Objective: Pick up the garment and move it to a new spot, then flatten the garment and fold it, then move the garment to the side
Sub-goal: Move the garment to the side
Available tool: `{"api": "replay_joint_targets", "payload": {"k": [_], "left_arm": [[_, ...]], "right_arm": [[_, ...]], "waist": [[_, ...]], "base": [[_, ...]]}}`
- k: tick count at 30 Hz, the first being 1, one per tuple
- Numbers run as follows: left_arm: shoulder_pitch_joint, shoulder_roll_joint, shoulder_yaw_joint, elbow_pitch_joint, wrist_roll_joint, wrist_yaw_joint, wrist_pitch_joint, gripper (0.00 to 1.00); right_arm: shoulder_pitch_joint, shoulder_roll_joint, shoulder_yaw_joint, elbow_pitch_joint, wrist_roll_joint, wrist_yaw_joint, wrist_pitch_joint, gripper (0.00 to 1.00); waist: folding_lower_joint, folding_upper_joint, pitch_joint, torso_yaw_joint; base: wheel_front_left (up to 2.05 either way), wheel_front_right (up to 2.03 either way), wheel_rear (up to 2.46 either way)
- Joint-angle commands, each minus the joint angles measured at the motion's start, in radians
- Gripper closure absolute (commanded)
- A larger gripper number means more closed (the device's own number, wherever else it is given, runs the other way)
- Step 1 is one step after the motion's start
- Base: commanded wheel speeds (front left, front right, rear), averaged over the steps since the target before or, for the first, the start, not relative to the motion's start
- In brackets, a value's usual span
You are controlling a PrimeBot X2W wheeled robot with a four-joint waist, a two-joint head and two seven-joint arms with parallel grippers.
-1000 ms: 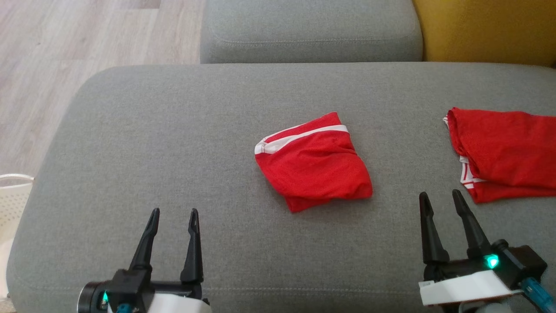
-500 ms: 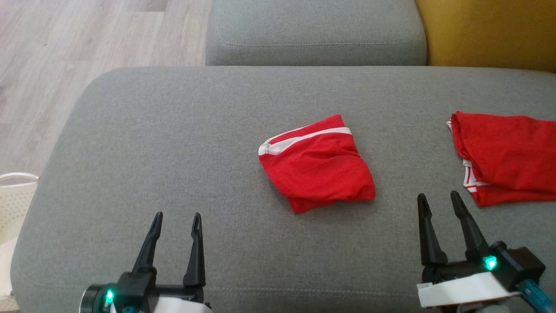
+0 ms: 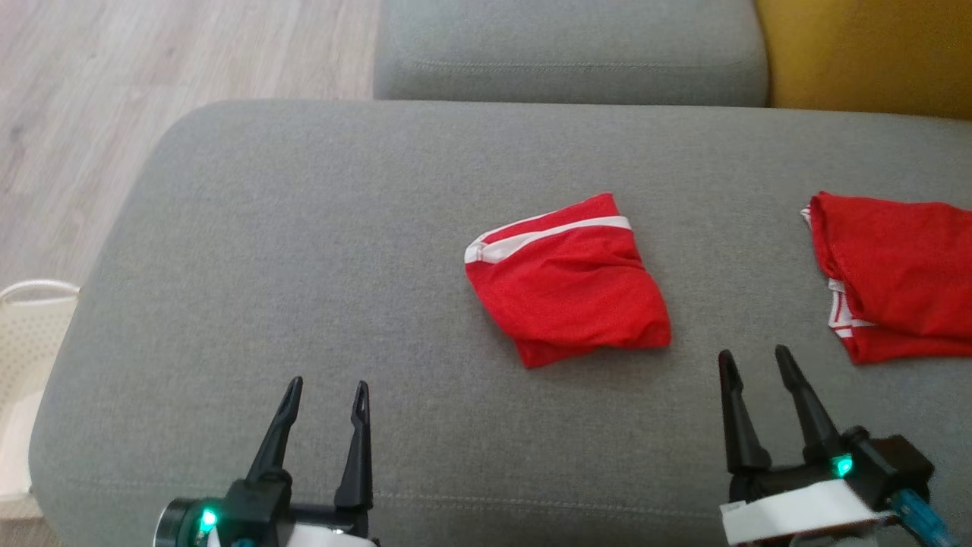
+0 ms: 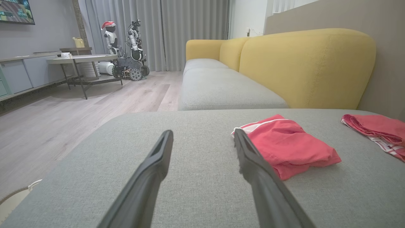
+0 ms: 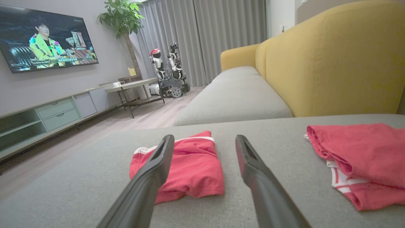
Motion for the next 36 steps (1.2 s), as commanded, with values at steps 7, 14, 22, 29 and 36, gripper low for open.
{"api": "replay_joint_targets", "payload": {"k": [7, 14, 22, 29, 36], "left_arm": [[-0.077, -0.004, 0.001, -0.036, 0.016, -0.007, -0.005, 0.00], [-0.160, -0.004, -0.048, -0.042, 0.004, -0.002, -0.005, 0.00], [-0.246, -0.004, -0.111, -0.036, -0.016, 0.011, -0.005, 0.00], [-0.281, -0.004, -0.145, -0.028, -0.025, 0.018, -0.005, 0.00], [-0.285, -0.004, -0.146, -0.023, -0.030, 0.035, -0.005, 0.00]], "right_arm": [[-0.159, -0.013, 0.032, 0.102, 0.000, 0.006, -0.007, 0.00], [-0.393, -0.058, 0.045, 0.321, 0.039, 0.006, -0.007, 0.00], [-0.649, -0.155, 0.114, 0.597, 0.113, 0.006, 0.080, 0.00], [-0.757, -0.215, 0.227, 0.715, 0.174, 0.006, 0.208, 0.00], [-0.777, -0.292, 0.372, 0.684, 0.322, 0.006, 0.272, 1.00]], "waist": [[0.0000, 0.0000, 0.072, 0.043], [0.0000, 0.0000, 0.184, 0.080], [0.0000, 0.0000, 0.277, 0.124], [0.0000, 0.0000, 0.309, 0.148], [0.0000, 0.0000, 0.309, 0.135]], "base": [[0.00, 0.00, 0.00], [0.00, 0.00, 0.00], [0.00, 0.00, 0.00], [0.00, 0.00, 0.00], [0.00, 0.00, 0.00]]}}
